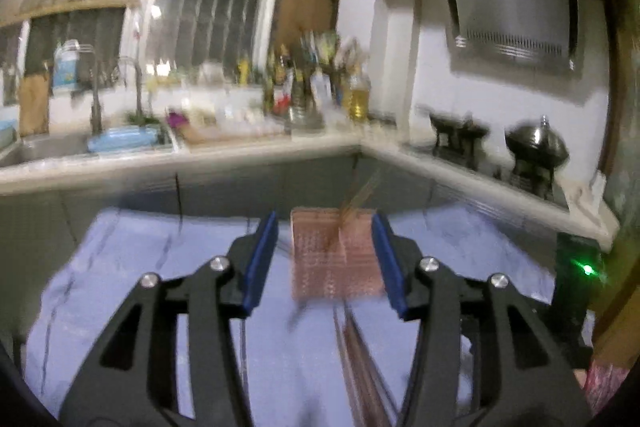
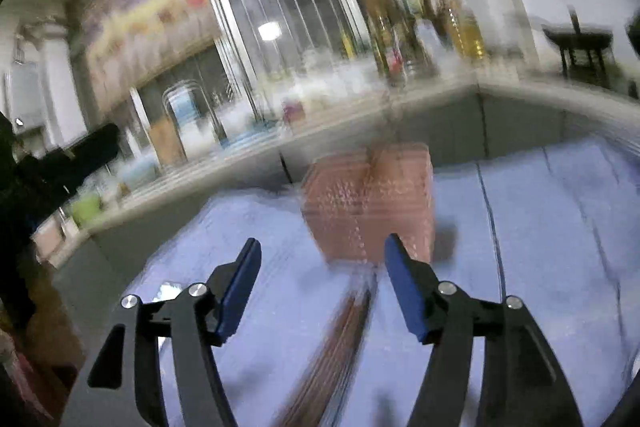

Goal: Organize utensils
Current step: 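Open both tools to drop the chopsticks into the basket, then grasp the black chopstick with the right tool while the left grasps a brown one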

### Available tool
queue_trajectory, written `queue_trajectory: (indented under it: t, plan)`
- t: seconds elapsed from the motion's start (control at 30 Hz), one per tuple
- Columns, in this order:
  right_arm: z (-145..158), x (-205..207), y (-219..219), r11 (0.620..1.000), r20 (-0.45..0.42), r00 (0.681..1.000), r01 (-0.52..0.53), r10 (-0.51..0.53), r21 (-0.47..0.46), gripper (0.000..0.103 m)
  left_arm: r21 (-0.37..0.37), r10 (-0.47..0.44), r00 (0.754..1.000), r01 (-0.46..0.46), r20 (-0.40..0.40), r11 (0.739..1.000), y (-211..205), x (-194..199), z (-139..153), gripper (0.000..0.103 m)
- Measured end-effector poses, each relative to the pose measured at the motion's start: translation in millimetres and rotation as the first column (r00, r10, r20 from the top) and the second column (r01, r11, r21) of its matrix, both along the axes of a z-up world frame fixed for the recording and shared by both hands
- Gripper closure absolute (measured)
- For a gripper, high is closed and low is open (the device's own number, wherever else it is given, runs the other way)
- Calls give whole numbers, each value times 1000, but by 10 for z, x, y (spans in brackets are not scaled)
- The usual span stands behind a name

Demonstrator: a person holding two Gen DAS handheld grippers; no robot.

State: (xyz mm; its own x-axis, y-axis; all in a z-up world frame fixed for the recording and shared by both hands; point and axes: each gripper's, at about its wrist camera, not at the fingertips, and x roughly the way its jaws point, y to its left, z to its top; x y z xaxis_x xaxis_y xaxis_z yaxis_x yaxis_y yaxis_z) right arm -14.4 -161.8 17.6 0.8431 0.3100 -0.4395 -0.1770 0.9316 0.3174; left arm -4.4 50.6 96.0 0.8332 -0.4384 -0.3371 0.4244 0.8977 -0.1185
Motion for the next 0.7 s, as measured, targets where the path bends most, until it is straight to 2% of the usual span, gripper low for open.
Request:
queue_trajectory:
  t: [0.03,0.1,0.13,0.2,0.23,0.37,0.43,0.5,0.53,0.57,0.7]
  plan:
    - [-136,-29,17,1000,-45,999,-1,1,-7,47,16,-9,999,10,-36,1000,-15,-19,-141,56]
    - [-476,-85,84,999,-164,986,-11,4,-43,63,56,-33,990,41,-136,998,-77,-14,-502,56]
    - [-617,-109,130,998,-213,977,-18,4,-68,66,63,-38,983,50,-182,997,-98,-2,-639,56]
    - [-795,-144,215,995,-267,964,-38,13,-90,72,65,-59,954,81,-293,995,-155,45,-955,57]
    - [-850,-159,258,994,-283,959,-49,21,-95,72,75,-66,937,98,-344,992,-203,53,-1135,60]
    - [-1060,-195,467,981,-344,938,-98,35,-169,79,129,-70,879,147,-471,981,-391,55,-1621,68]
    - [-1106,-214,538,974,-343,939,-110,37,-198,79,168,-52,867,155,-495,974,-477,62,-1769,68]
    - [-1105,-239,573,955,-320,947,-113,21,-273,79,207,-27,860,153,-510,966,-521,82,-1875,71]
    - [-1119,-239,585,940,-311,950,-86,-22,-329,80,211,-23,865,148,-501,966,-527,76,-1894,71]
    - [-1121,-250,558,937,-299,953,-67,-41,-343,80,220,-18,868,147,-496,964,-538,76,-1894,72]
    - [-1113,-263,387,954,-322,944,-27,-74,-300,80,255,1,879,138,-477,957,-606,94,-1885,72]
